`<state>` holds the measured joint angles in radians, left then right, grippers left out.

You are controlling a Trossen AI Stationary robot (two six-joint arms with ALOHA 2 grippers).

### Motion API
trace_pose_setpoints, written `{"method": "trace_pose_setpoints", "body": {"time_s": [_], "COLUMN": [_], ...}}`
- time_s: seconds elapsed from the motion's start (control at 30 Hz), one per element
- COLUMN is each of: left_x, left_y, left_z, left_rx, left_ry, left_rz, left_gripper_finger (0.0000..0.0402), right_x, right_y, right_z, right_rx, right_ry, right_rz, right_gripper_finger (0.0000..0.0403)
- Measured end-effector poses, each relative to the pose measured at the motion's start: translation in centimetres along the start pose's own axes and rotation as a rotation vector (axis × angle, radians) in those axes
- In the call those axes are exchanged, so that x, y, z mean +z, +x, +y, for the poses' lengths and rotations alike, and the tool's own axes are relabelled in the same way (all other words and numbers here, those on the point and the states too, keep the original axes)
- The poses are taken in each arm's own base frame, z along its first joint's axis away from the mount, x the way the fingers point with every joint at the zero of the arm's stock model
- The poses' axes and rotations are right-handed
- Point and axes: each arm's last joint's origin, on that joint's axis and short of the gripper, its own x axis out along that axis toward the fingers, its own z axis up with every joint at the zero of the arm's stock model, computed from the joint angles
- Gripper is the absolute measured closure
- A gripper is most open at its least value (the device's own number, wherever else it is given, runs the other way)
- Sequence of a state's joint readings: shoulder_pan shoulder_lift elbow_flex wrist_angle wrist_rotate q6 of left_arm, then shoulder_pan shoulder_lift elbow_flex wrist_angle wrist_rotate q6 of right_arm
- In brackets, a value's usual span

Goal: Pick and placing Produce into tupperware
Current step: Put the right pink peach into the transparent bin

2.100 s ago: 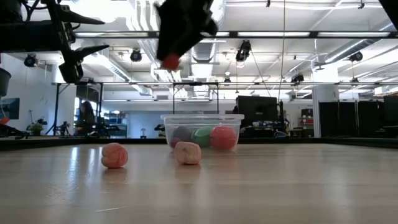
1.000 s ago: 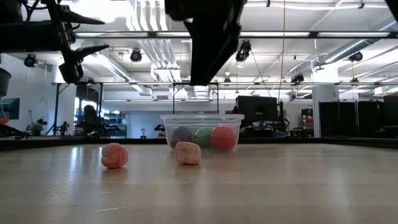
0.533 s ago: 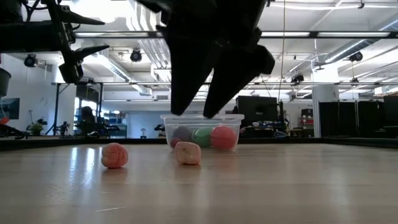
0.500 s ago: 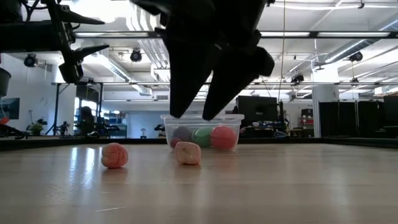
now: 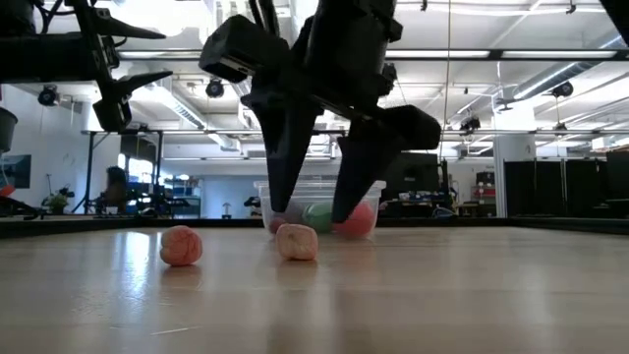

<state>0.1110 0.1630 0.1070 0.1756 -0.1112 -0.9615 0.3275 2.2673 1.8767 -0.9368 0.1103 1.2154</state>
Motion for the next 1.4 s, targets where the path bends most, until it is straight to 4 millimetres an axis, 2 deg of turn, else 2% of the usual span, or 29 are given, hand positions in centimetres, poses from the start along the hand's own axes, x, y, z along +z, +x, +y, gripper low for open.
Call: {"method": "trace_pose_setpoints", "body": {"time_s": [0.13, 0.4, 0.6, 0.83, 1.07, 1.4], "left_x": [0.0, 0.0, 0.0, 0.0, 0.0, 0.0], "left_y": [0.0, 0.0, 0.0, 0.0, 0.0, 0.0], "left_z": [0.0, 0.0, 0.0, 0.0, 0.0, 0.0], "left_rx": [0.000, 0.000, 0.000, 0.000, 0.000, 0.000], "left_ry": [0.000, 0.000, 0.000, 0.000, 0.000, 0.000], "left_rz": [0.000, 0.000, 0.000, 0.000, 0.000, 0.000], "left_gripper_finger": [0.0201, 0.0201, 0.0201, 0.0201, 0.0201, 0.0201], "right_x": [0.9, 2.2, 2.7, 2.4, 2.5, 2.5], "right_y": [0.1, 0.1, 0.1, 1.9, 2.1, 2.2], "right_z": [-0.4, -0.6, -0.6, -0.7, -0.8, -0.9], "right_rx": [0.044, 0.051, 0.059, 0.026, 0.012, 0.006], "right_ry": [0.108, 0.213, 0.168, 0.103, 0.105, 0.104], "right_rz": [0.148, 0.121, 0.075, 0.089, 0.068, 0.070], "right_gripper_finger": [0.0163, 0.0167, 0.0168, 0.0172, 0.0174, 0.0216]}}
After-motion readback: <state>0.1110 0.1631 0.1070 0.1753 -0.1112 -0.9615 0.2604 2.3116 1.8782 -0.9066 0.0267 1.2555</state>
